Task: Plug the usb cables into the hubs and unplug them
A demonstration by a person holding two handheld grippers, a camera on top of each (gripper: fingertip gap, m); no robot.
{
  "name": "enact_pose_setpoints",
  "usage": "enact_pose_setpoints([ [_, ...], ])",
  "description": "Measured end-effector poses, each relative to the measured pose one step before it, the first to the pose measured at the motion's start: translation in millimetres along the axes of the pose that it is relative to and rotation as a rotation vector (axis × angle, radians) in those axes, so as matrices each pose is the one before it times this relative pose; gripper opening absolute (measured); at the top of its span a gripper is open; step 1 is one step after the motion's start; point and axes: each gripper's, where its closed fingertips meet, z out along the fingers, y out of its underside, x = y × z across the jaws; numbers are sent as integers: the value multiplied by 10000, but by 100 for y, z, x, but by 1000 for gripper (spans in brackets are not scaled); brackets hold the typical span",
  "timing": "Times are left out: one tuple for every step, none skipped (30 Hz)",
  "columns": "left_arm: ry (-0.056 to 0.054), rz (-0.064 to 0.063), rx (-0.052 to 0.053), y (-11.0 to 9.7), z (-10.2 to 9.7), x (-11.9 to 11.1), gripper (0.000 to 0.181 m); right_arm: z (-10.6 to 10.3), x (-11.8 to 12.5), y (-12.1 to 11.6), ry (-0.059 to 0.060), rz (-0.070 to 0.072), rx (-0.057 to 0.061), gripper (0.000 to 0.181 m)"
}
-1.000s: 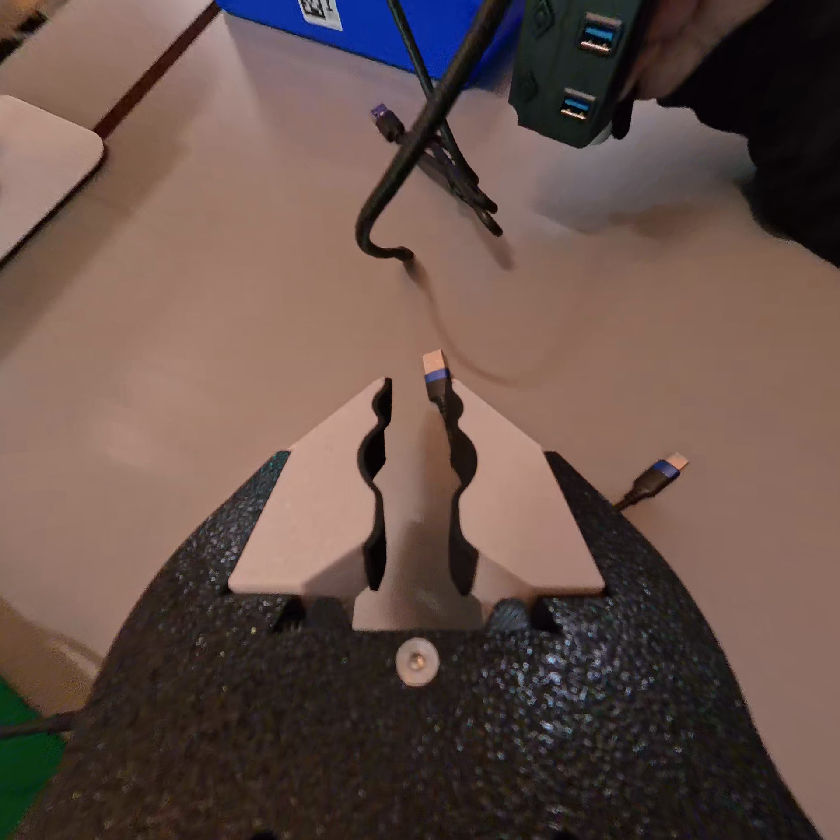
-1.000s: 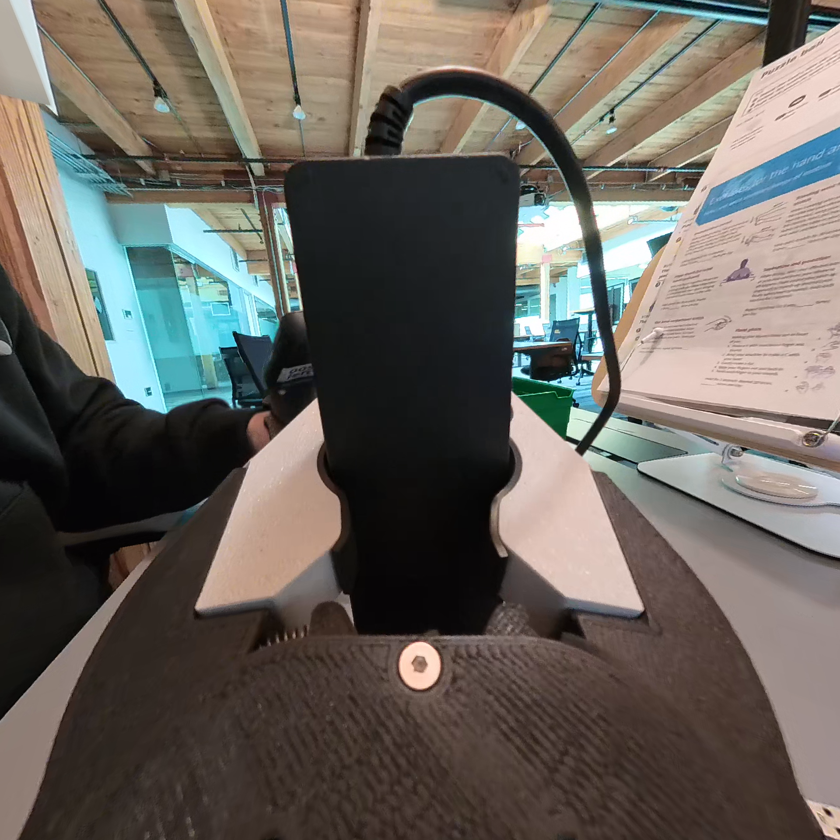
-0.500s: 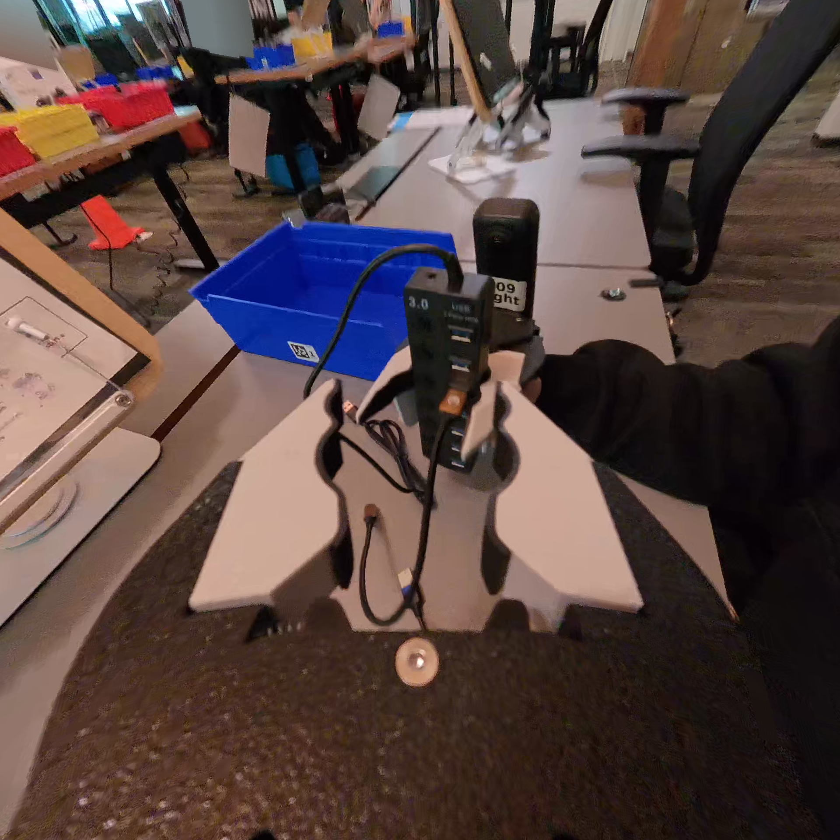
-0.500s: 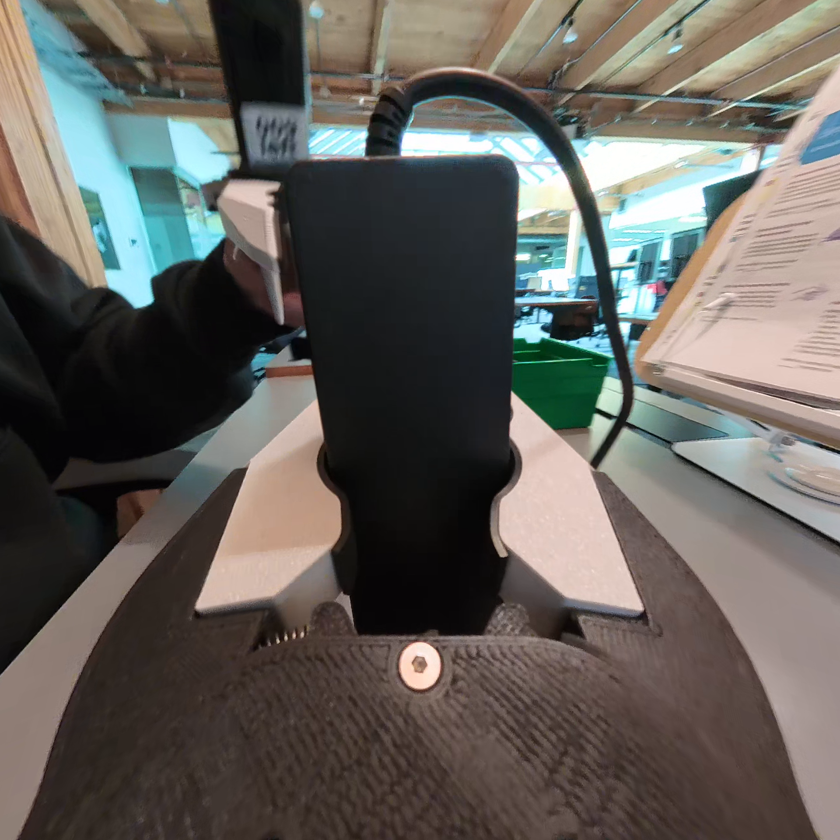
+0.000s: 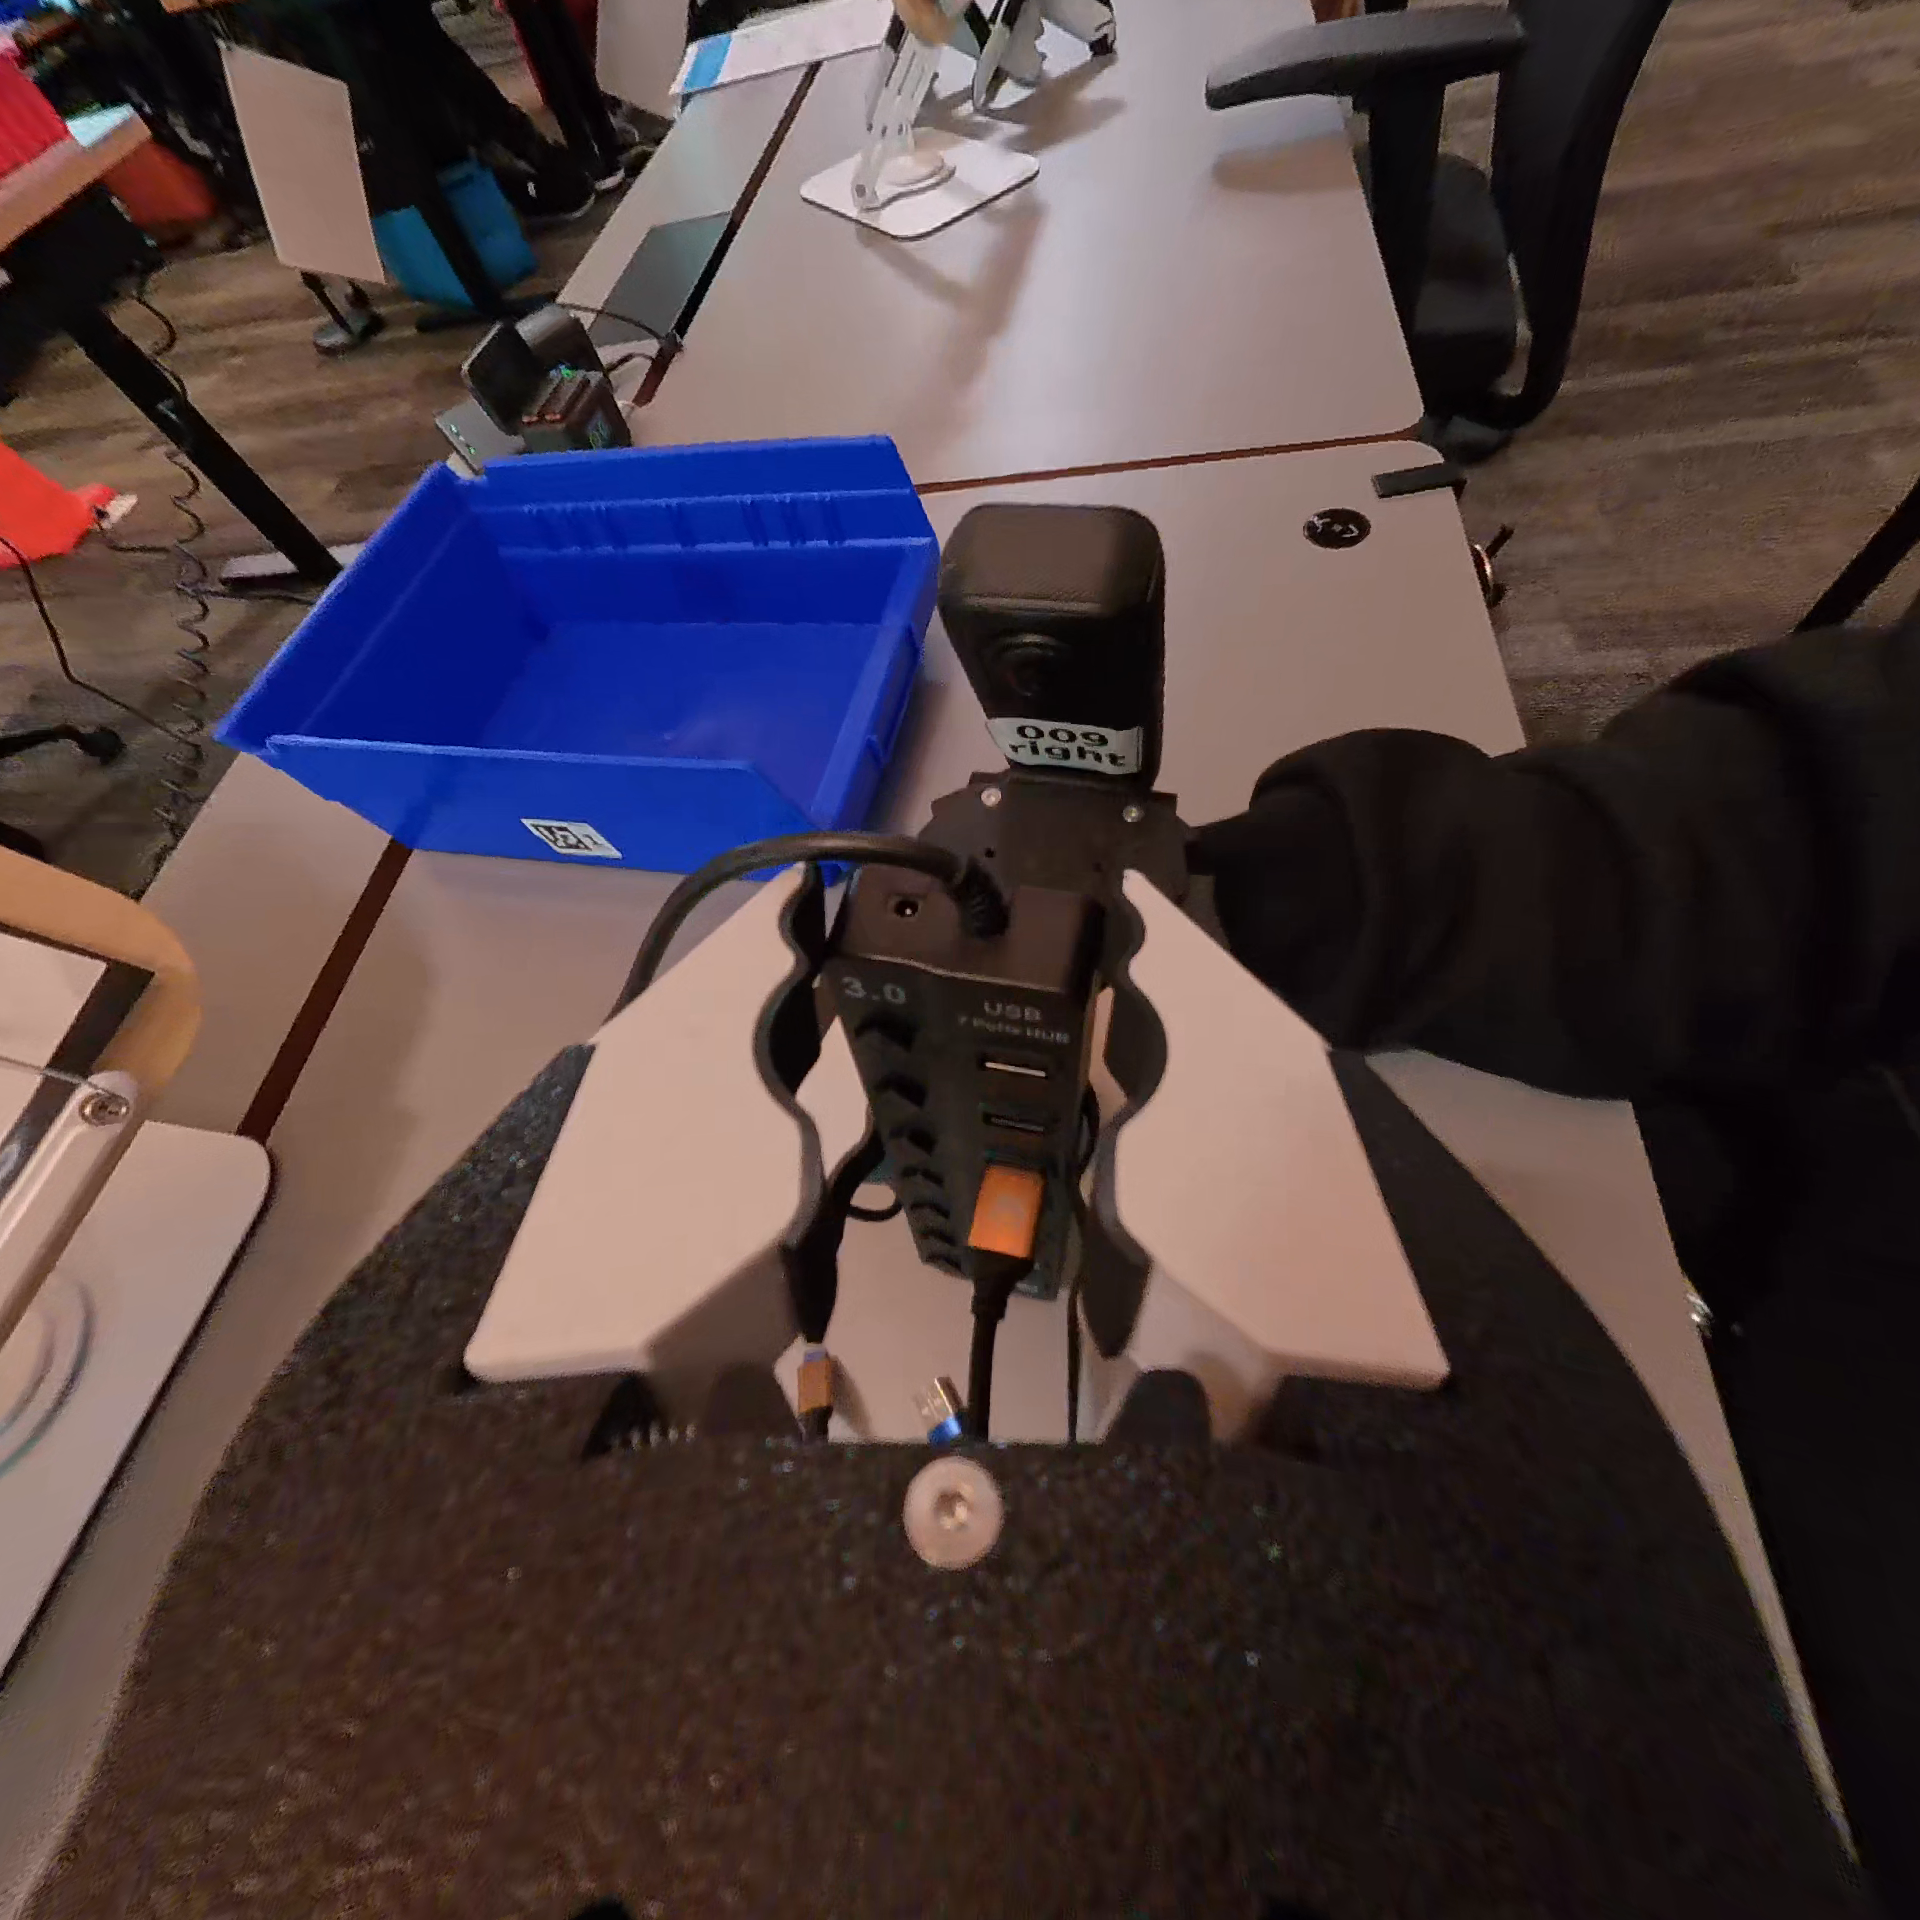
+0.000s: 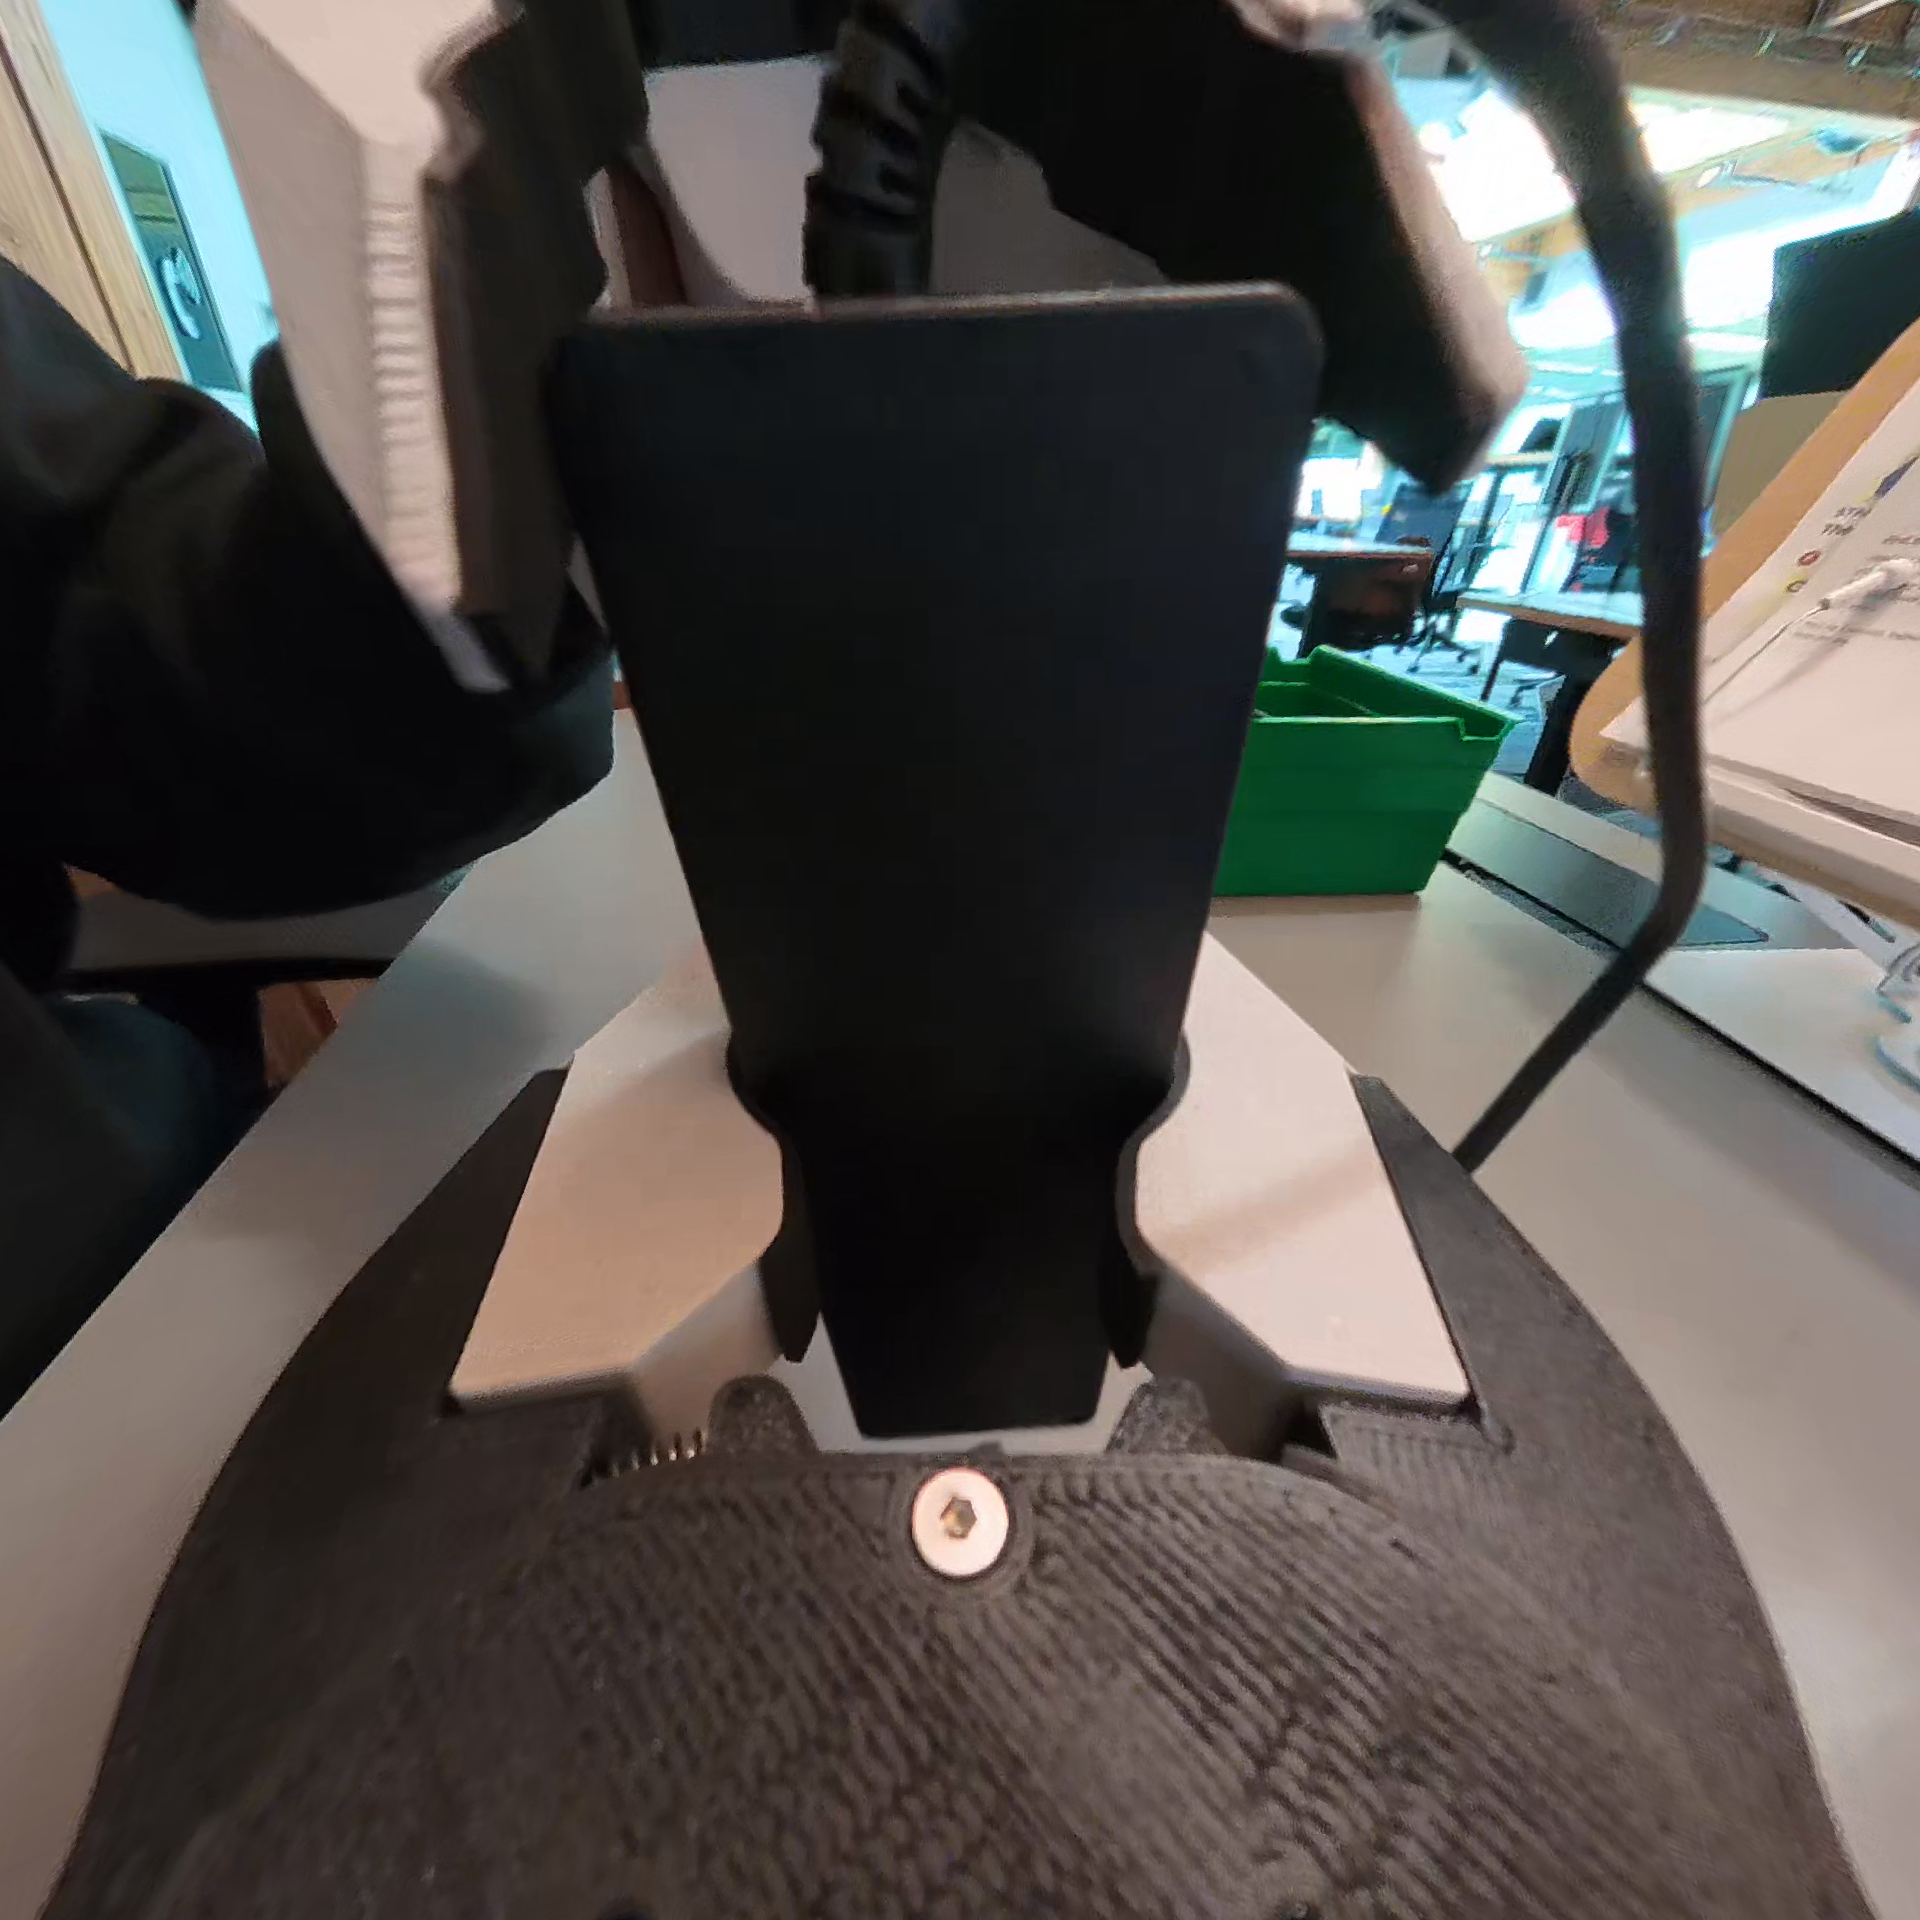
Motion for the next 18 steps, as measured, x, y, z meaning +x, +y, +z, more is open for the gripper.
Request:
enact_pose_setpoints([
  [-30, 147, 101, -86, 27, 38, 51, 105, 54, -74, 95, 15, 68, 64],
  [-40, 154, 81, -81, 24, 28, 51, 78, -36, -45, 13, 32, 34, 64],
  [1, 178, 72, -94, 5, 101, 51, 60, 20, -85, 69, 7, 53, 64],
  [-4, 132, 82, -121, -15, 75, 51, 76, 9, -148, 37, 91, 72, 70],
  [11, 80, 130, -181, -37, 66, 50, 72, -39, -185, -6, 124, 90, 76],
  [92, 172, 185, -214, -59, 175, 50, 27, 22, -178, 40, 85, 102, 81],
  [118, 268, 192, -193, -79, 221, 50, 55, 67, -14, 65, 46, -8, 85],
  [72, 201, 109, -67, -74, 127, 50, 88, 10, 60, 20, 39, -49, 87],
  [23, 59, -1, 66, -48, -7, 50, 100, -47, 52, -16, 64, -57, 89],
  [18, 6, -2, 76, -33, -22, 50, 95, -88, -15, -18, -16, -10, 87],
  [66, 100, 103, -53, -41, 70, 50, 98, -80, 3, 5, -23, -22, 88],
  [71, 141, 133, -76, -41, 118, 50, 93, -107, 74, -31, 38, -79, 87],
  [29, 19, 63, -12, -39, 37, 50, 99, 13, 83, 52, -37, -72, 86],
  [-24, 18, 6, 55, -38, -46, 50, 76, 134, 63, 141, -48, -60, 82],
  [-95, 73, 29, 12, -71, -130, 48, 47, 45, 171, 24, 0, -138, 78],
  [-96, 89, 98, -119, -121, -97, 34, 44, -42, 229, -73, -42, -173, 71],
  [-28, -140, 17, -32, -70, -82, 32, 38, 146, 112, 119, -122, -121, 70],
  [54, -132, 32, 2, -30, -11, 32, 49, 12, 57, 57, -74, -82, 69],
])
